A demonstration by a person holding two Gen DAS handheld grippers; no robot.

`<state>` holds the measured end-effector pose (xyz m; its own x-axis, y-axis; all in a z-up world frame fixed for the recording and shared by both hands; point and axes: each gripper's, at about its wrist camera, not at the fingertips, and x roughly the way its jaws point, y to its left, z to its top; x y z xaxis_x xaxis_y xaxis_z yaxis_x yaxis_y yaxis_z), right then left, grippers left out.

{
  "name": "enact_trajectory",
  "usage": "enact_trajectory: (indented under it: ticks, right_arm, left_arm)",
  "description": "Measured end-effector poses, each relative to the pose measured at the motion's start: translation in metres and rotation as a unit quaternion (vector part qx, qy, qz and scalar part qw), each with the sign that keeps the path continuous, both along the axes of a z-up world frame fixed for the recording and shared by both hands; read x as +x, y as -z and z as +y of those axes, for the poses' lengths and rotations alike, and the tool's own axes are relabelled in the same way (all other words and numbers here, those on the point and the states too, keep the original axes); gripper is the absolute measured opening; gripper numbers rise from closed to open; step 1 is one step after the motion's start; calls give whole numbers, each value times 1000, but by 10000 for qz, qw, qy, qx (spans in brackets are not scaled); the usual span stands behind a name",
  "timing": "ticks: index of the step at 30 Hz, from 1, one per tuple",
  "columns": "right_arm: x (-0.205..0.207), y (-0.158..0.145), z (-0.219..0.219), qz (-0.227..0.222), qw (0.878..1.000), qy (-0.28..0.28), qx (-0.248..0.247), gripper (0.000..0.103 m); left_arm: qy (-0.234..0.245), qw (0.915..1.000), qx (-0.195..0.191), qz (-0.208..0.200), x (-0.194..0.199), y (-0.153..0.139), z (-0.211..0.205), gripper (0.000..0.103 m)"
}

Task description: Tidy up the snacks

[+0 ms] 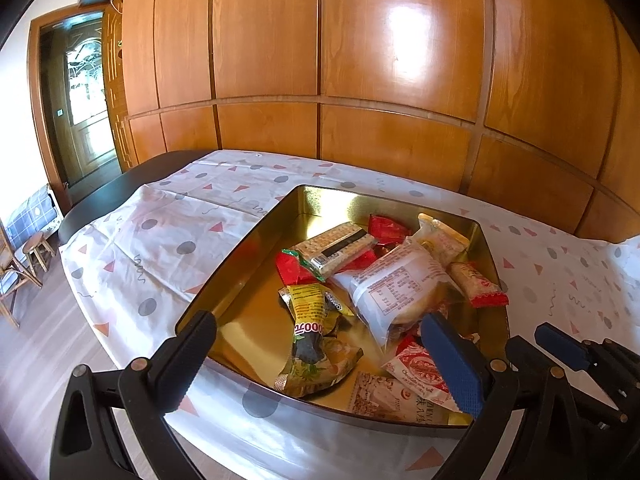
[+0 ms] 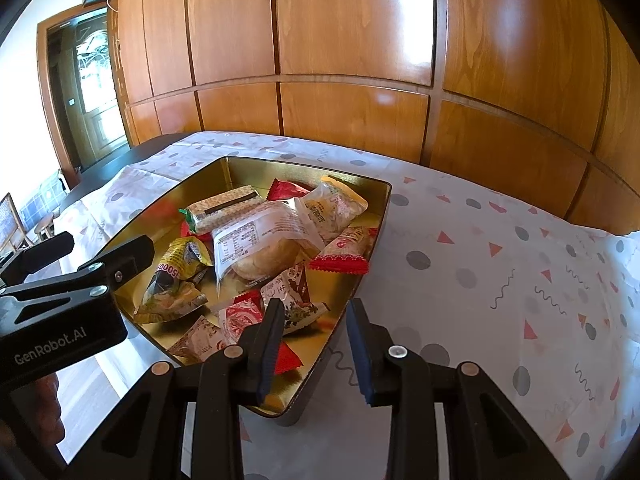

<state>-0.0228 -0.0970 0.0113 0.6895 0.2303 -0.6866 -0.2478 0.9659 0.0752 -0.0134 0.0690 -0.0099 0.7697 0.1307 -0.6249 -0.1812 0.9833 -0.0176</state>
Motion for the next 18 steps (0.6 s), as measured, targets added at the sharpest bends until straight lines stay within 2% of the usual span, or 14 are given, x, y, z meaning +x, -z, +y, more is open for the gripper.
enact_trajectory:
  ticks: [18]
  right_arm:
    - [2, 0, -4, 12, 10000, 25, 24, 32]
  left_arm:
    - [49, 9999, -103, -60, -1, -3, 0, 102]
